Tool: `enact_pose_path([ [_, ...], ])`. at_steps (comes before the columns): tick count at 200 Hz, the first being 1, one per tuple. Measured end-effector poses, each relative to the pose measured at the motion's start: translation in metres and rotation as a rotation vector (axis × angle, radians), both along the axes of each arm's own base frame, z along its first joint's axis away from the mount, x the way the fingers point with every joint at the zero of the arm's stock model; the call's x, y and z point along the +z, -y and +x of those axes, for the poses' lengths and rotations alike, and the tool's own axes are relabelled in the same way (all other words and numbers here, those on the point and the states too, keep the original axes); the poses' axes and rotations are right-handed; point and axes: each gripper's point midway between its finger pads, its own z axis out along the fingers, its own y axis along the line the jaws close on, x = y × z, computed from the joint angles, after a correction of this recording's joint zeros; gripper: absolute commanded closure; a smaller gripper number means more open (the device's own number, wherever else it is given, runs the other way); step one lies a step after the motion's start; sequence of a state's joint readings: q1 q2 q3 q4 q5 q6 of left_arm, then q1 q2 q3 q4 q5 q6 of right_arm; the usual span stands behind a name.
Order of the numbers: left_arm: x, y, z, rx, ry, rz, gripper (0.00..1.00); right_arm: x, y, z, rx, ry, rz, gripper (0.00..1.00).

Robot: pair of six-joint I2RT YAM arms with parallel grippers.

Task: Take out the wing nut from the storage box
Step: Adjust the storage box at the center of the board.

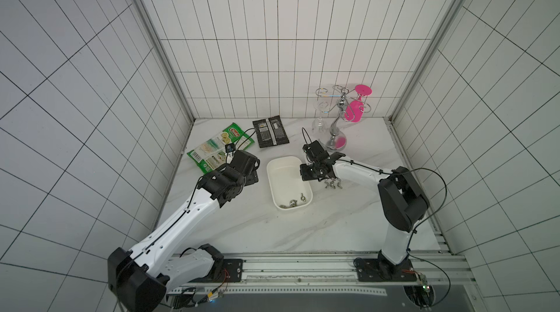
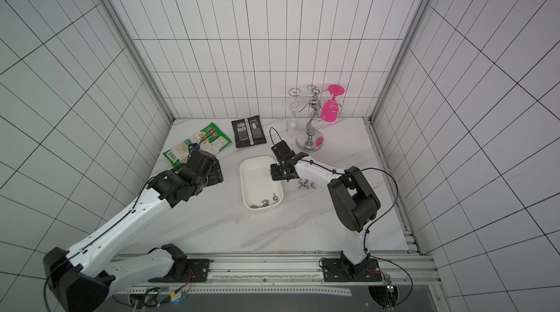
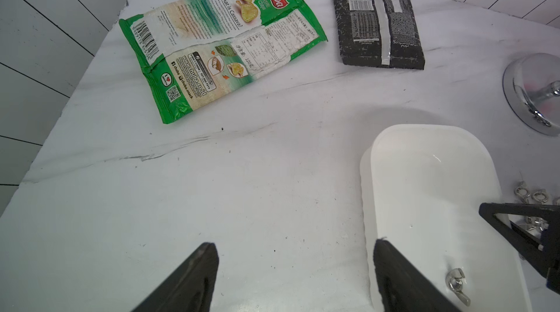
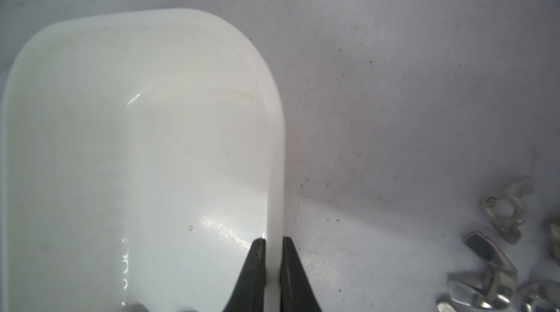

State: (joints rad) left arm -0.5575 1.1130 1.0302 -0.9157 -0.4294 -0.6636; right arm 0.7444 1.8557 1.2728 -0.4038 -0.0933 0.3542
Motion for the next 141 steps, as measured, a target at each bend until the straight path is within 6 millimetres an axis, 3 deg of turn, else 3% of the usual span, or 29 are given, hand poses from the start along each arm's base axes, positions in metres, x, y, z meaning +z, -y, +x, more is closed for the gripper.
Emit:
enact_pose_path([
  [34,0.0,-0.001,-0.002,-0.018,-0.01,0.022,0.16,0.0,-0.008,-0.004,0.153,0.022,-0.071,0.89],
  [86,0.009,-0.001,-0.001,-0.029,-0.002,0.027,0.16,0.0,-0.041,-0.025,0.479,0.082,-0.137,0.92],
  [141,0.009,-0.005,-0.006,-0.038,-0.017,0.053,0.15,-0.001,-0.052,-0.034,0.745,0.117,-0.179,0.94],
])
